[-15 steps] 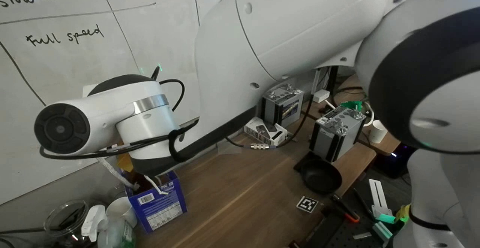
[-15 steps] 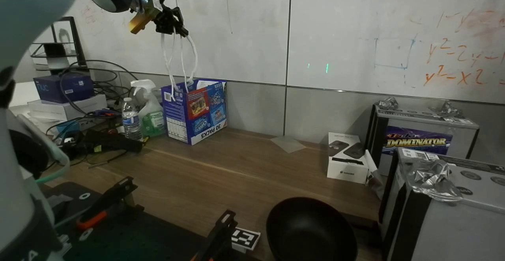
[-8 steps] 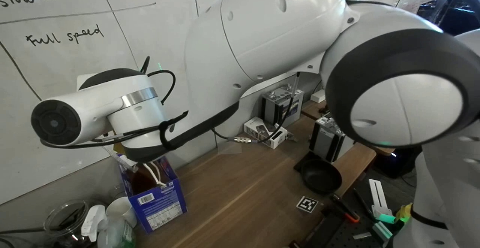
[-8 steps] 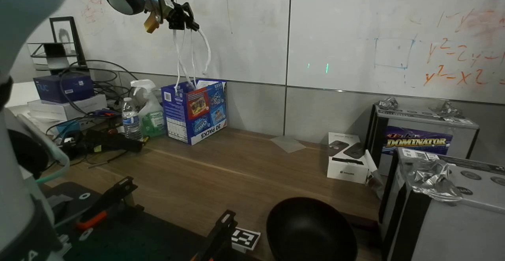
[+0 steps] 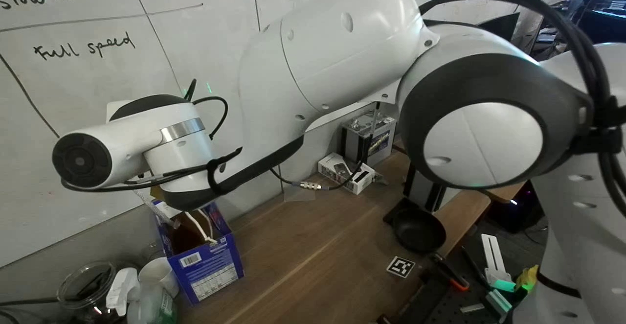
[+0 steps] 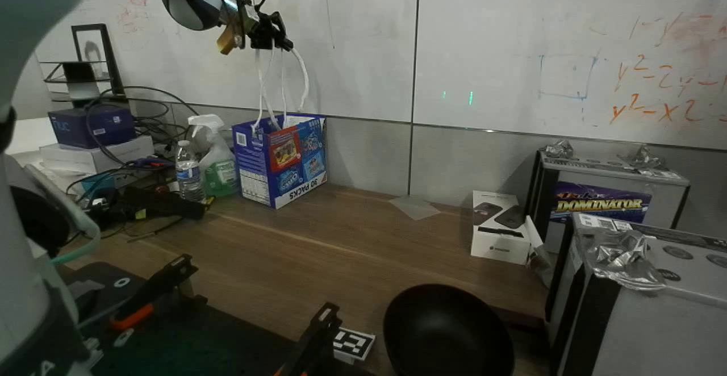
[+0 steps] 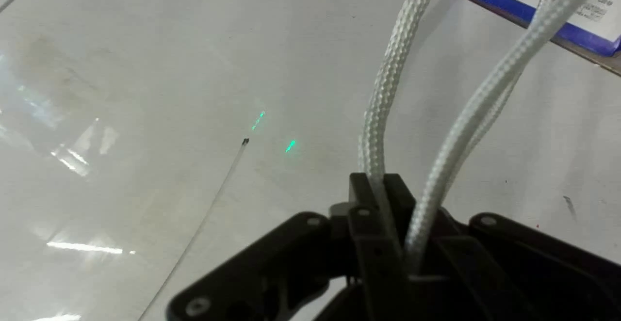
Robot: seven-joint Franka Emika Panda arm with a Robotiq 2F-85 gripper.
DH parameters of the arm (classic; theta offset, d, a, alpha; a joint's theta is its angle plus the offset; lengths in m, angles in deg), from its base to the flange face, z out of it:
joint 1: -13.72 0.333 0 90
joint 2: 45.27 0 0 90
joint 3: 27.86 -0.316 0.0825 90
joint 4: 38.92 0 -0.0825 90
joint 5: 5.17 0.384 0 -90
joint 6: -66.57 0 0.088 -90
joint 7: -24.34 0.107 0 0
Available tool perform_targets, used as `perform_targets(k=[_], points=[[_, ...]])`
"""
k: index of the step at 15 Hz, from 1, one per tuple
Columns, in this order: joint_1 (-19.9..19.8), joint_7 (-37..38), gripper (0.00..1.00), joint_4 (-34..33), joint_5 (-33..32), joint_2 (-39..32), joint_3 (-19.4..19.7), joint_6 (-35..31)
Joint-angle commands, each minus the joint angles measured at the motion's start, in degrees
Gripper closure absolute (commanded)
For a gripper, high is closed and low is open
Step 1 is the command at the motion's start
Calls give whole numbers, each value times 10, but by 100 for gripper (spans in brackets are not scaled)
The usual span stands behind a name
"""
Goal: Pick the ropes and put them in the box
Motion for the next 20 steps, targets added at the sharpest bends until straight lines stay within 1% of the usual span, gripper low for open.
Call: perform_targets(k=[1, 5, 6, 10, 13, 18, 19, 20], points=[[-28, -6, 96, -26, -6, -20, -30, -14], [-54, -22, 96, -24, 20, -35, -59, -31], [-64, -26, 96, -36, 21, -54, -59, -46], [-82, -51, 96, -55, 51, -91, -64, -72], [-91, -77, 96, -67, 85, -113, -62, -85], [-94, -122, 96, -79, 148, -126, -55, -89], [-94, -133, 64, -79, 162, -125, -55, -85], [-93, -143, 62, -76, 176, -124, -54, -83]])
